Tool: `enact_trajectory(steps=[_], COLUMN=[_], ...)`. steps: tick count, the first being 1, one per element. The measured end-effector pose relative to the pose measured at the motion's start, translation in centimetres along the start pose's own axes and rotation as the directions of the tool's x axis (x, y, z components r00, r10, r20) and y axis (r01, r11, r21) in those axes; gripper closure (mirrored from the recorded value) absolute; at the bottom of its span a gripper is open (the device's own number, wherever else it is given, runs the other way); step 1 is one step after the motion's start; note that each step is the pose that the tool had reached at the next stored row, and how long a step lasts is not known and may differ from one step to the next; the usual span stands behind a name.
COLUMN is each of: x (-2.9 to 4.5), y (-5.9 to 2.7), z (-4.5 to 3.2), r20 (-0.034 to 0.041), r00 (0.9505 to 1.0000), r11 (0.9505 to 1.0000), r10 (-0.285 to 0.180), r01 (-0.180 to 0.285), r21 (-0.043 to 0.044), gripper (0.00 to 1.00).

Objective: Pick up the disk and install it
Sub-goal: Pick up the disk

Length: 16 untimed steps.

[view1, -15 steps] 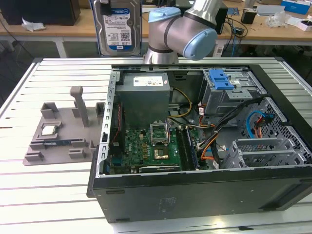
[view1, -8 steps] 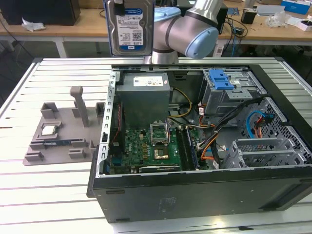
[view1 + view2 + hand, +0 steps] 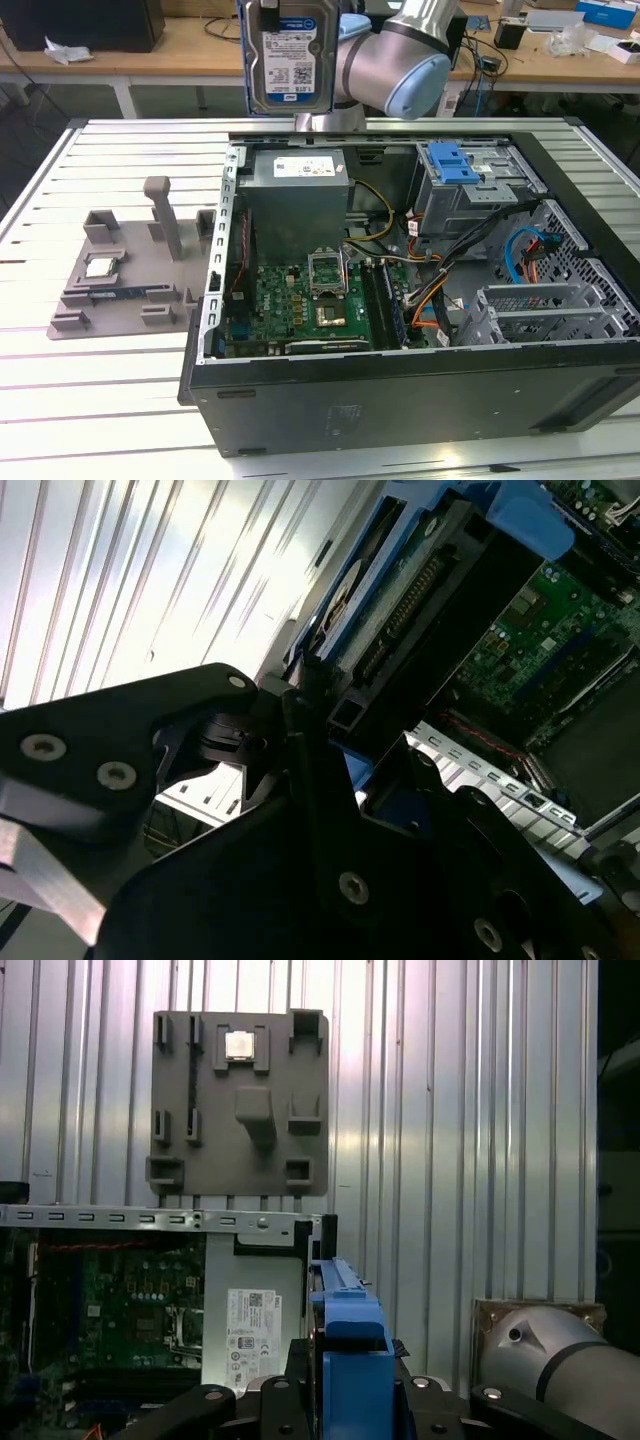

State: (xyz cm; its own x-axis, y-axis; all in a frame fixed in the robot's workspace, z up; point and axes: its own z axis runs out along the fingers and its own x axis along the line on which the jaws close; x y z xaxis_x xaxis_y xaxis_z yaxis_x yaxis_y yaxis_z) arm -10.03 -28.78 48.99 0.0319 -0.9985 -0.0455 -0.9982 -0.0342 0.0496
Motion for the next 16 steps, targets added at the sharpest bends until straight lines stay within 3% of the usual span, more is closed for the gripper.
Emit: enact_trajectory(steps=[3,16], x=[0.12,2.17], y=[-0.36,-0.49], z=[-0.02,-0.11], r20=[0.0002,0.0001], r00=[1.0,1.0], r11=[1.0,1.0], r10=[0.0,0.0], r01=[0.0,0.0], r21=[0.0001,0.0], gripper=[0.63,0.63])
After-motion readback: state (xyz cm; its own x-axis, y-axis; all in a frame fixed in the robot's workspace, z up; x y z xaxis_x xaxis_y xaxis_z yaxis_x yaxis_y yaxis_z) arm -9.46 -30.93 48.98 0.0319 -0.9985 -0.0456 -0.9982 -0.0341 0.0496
